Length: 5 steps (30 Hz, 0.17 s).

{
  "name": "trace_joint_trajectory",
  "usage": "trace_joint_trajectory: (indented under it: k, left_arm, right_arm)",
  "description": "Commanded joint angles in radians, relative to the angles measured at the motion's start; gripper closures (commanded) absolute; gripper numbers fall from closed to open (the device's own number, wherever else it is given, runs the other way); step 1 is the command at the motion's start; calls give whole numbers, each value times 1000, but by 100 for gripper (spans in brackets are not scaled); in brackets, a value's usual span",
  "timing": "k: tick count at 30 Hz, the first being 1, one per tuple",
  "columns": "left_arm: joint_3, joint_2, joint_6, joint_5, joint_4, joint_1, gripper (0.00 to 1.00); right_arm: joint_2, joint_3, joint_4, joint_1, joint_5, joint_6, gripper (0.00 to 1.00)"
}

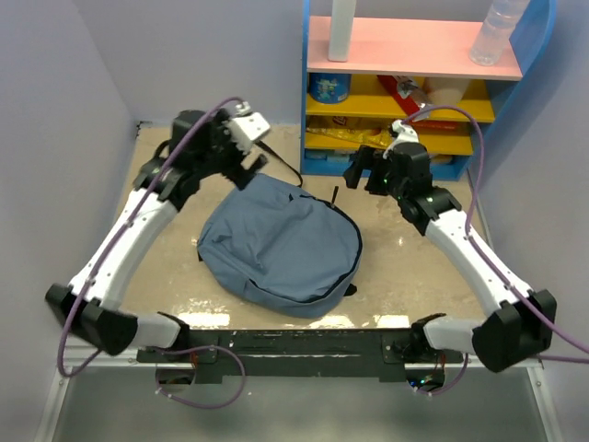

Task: Pack the student bag
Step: Reset both arms

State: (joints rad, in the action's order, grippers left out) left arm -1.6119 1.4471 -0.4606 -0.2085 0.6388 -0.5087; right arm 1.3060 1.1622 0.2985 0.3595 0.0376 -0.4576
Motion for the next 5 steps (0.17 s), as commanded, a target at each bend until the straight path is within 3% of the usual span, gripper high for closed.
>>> trace_joint_trajectory:
  k: [1,5]
  left_arm:
    - [295,-238,143,99,-177,136,0]
    - [493,-407,221,95,-289,213,0]
  right_arm:
    - [-171,-93,53,-1,35,45,1]
    - [-270,-107,100,-1,62,74,1]
